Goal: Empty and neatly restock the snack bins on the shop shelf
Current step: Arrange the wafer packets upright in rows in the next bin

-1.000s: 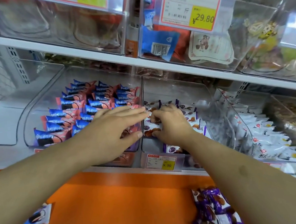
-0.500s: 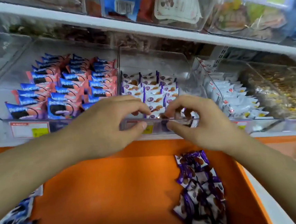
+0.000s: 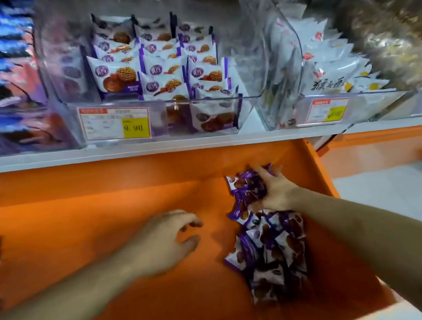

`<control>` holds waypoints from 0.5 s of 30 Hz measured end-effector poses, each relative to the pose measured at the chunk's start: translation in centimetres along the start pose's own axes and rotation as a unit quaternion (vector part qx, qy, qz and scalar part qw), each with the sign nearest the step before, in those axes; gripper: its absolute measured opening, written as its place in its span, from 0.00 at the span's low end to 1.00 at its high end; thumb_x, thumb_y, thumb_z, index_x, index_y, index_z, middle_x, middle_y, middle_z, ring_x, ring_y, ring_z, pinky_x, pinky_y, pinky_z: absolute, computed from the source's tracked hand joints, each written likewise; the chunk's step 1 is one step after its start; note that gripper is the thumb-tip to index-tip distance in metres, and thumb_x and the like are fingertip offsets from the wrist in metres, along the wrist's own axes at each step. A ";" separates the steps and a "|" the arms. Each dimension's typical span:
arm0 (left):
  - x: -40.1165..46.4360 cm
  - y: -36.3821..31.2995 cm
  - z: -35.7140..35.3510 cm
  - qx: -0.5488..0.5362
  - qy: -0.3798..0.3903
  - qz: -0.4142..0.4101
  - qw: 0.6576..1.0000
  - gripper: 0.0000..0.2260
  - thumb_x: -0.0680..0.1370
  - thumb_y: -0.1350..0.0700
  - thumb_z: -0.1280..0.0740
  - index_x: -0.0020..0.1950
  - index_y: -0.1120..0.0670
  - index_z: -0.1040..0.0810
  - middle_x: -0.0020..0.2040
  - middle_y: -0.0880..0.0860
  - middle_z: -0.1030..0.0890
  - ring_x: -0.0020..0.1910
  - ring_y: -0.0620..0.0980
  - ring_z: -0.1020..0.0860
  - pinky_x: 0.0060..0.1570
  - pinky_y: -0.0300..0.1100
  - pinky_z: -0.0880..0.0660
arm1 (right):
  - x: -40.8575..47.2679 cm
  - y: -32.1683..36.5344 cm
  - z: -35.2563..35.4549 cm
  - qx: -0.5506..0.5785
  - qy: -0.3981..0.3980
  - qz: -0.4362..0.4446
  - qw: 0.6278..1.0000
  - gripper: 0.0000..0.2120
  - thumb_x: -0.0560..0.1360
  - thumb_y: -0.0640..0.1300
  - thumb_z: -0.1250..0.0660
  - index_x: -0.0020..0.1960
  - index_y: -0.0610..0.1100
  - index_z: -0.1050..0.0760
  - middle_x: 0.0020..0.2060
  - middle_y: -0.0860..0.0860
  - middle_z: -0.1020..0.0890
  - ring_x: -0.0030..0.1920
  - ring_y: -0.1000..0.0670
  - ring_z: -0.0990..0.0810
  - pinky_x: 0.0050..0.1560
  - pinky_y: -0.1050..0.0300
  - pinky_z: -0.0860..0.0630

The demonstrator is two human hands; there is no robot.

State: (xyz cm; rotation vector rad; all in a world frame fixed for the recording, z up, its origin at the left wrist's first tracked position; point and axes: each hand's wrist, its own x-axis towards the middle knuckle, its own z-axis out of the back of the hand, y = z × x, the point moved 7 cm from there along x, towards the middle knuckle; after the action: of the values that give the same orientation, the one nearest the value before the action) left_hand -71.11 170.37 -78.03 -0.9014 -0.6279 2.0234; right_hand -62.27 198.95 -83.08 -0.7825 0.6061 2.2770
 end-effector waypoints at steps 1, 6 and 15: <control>0.3 0.8 -1.3 -0.005 0.003 0.015 1.000 0.14 0.83 0.47 0.32 0.69 0.43 0.22 0.63 0.42 0.24 0.62 0.41 0.25 0.59 0.34 0.31 | 1.3 -0.3 -0.5 -0.002 0.014 -0.016 1.000 0.63 0.67 0.61 0.18 0.83 0.65 0.63 0.83 0.42 0.63 0.84 0.37 0.59 0.81 0.45 0.50; 1.2 5.2 -4.9 -0.045 0.000 0.086 0.995 0.11 0.82 0.43 0.33 0.63 0.35 0.23 0.58 0.39 0.23 0.48 0.41 0.19 0.50 0.47 0.19 | 5.5 0.3 -2.1 -0.073 -0.036 0.040 0.996 0.54 0.65 0.64 0.20 0.81 0.66 0.48 0.82 0.45 0.40 0.83 0.41 0.49 0.82 0.42 0.52; 1.2 7.8 -5.0 -0.102 -0.055 0.116 0.986 0.06 0.83 0.50 0.33 0.59 0.41 0.21 0.53 0.39 0.20 0.45 0.34 0.21 0.39 0.33 0.24 | 1.0 8.7 -7.8 0.046 0.008 0.252 0.967 0.34 0.75 0.42 0.24 0.77 0.59 0.31 0.70 0.57 0.23 0.66 0.58 0.23 0.59 0.68 0.23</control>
State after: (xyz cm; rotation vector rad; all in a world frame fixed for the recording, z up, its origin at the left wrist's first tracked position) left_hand -71.45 167.63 -86.97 -1.0270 -0.8361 2.2592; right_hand -66.09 188.78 -87.49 -0.6548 1.0059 2.6729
